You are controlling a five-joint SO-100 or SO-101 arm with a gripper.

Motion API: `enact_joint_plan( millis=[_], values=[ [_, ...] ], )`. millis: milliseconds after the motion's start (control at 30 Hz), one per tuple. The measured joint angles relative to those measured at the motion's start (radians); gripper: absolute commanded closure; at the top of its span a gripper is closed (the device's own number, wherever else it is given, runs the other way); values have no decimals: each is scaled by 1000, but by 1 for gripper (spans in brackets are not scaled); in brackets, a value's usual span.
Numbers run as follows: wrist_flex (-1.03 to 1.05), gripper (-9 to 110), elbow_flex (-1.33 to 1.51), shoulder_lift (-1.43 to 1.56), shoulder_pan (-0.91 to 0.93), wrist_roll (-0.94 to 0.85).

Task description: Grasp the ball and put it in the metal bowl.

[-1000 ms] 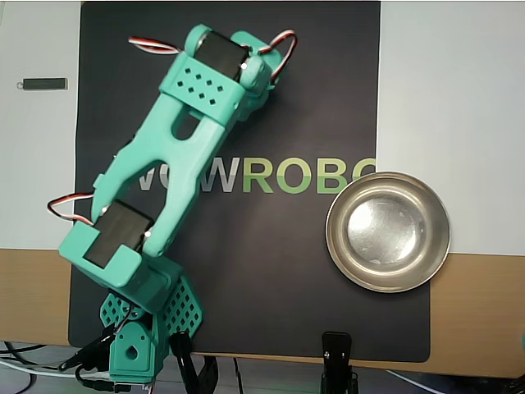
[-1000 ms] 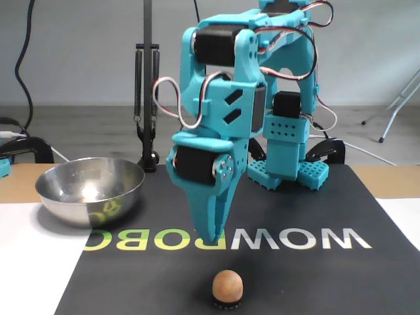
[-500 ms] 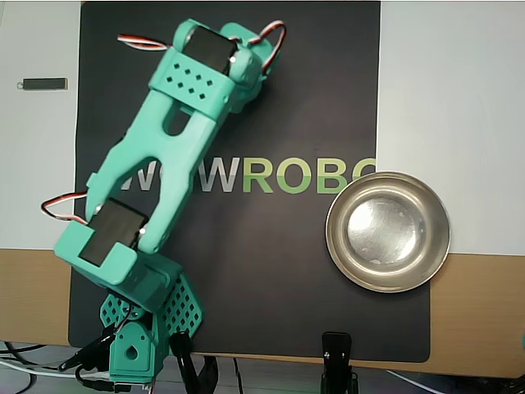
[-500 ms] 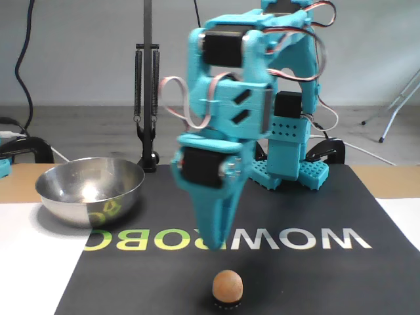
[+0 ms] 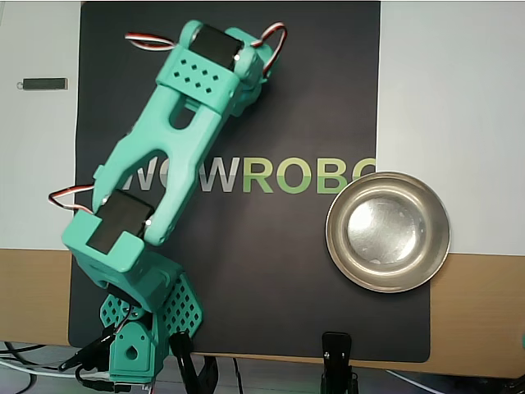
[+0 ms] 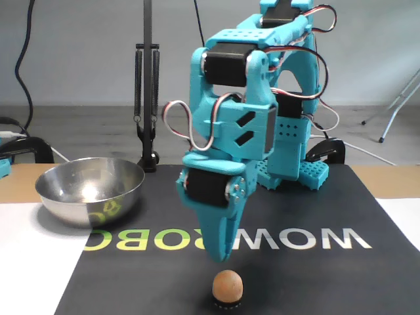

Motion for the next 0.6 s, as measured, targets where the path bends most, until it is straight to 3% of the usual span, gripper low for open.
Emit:
enact_joint_plan(
  millis=[600],
  values=[
    [-48, 100, 0, -8, -31, 0]
  ],
)
